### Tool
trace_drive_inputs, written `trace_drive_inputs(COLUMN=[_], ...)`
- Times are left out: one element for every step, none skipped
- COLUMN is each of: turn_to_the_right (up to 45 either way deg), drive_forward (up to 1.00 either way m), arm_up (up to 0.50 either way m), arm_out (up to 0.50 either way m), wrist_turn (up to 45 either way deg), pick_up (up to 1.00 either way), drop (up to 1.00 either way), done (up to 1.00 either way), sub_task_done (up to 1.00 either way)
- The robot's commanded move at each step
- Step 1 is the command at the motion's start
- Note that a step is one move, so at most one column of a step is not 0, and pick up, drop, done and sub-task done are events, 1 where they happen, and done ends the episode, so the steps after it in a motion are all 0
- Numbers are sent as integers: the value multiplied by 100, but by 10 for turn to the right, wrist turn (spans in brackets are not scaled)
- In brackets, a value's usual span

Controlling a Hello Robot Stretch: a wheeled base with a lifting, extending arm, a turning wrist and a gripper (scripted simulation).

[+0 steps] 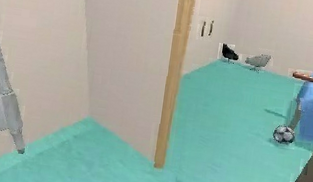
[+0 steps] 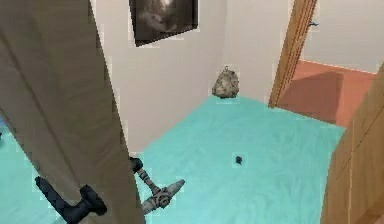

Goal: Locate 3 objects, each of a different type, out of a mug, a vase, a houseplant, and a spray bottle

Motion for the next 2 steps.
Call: trace_drive_inputs(turn_to_the_right=[150, 0], drive_forward=[0, 100], arm_up=[0, 0], arm_out=[0, 0], wrist_turn=[0, 0], pick_up=[0, 0], drop=[0, 0], done=[0, 0], sub_task_done=[0, 0])
